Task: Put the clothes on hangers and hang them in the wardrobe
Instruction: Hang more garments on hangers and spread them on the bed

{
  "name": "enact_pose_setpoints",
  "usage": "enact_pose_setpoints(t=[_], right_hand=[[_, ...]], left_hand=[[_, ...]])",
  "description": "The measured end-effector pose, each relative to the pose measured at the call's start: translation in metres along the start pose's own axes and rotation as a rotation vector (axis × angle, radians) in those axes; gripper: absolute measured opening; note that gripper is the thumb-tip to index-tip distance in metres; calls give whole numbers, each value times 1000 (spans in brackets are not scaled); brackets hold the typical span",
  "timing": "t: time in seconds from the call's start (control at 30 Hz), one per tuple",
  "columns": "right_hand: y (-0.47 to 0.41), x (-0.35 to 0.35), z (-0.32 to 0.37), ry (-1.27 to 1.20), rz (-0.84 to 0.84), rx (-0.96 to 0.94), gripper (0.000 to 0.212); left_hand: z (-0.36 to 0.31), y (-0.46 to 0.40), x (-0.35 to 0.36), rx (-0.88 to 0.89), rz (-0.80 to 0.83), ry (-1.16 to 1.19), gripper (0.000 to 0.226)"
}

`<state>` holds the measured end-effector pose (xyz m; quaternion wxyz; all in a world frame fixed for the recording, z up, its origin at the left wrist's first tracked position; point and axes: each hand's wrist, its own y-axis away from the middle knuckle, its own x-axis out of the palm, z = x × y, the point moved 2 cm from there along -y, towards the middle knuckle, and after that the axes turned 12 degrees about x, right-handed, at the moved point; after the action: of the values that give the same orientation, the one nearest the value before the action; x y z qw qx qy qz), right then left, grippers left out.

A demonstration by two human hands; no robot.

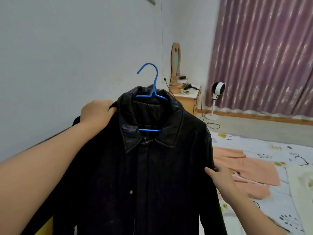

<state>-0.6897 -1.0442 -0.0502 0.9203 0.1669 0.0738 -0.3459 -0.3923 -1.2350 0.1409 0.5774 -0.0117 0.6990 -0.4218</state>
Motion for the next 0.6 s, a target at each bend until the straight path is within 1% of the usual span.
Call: enact_pose_setpoints(t=[0.07, 0.2, 0.3, 0.4, 0.47, 0.6], right_hand=[[-20, 6, 4, -7, 15, 15, 24], [-64, 18, 1, 20, 55, 45, 27], [-96, 30, -4, 20, 107, 118, 25], [-125, 48, -6, 27, 136, 144, 24], [-142, 63, -5, 13, 165, 145, 29], [-183, 95, -2, -69, 242, 113, 47]], left_hand=[[-3, -19, 17, -9, 23, -21, 26], [-9, -57, 52, -23, 28, -105, 26], [-11, -84, 79, -47, 19, -138, 24], [-9, -110, 107, -35, 21, -149, 24], [-6, -126, 129, -22, 25, -150, 23], [7, -169, 171, -12, 22, -145, 20]])
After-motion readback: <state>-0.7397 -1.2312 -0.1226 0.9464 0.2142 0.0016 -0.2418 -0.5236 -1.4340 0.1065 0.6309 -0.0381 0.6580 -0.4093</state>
